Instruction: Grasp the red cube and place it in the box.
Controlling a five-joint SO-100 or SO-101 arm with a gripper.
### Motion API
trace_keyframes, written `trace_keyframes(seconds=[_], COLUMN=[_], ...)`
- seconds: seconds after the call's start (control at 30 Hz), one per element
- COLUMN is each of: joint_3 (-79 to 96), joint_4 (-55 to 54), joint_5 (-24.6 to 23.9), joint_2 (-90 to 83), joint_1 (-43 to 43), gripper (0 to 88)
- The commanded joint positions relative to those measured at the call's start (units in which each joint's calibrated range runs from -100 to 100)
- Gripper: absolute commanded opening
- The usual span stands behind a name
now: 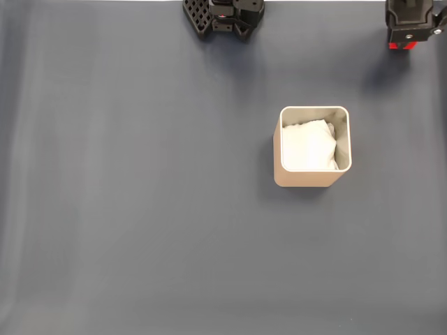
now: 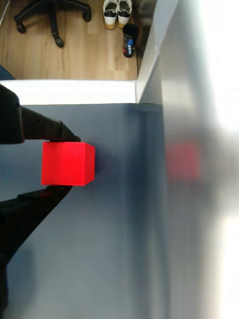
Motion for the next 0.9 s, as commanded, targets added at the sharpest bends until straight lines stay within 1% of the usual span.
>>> trace_keyframes(seconds=[0.0,0.47,0.87], joint_3=[-3.8,-11.8,-12.6], joint_4=[2.3,13.1,19.2], joint_5=[0.1,-0.1,0.2], joint_2=[-4.8,-11.5,-18.1], joint_1=[0.7,3.7,8.6], gripper=[13.9,12.7,11.3])
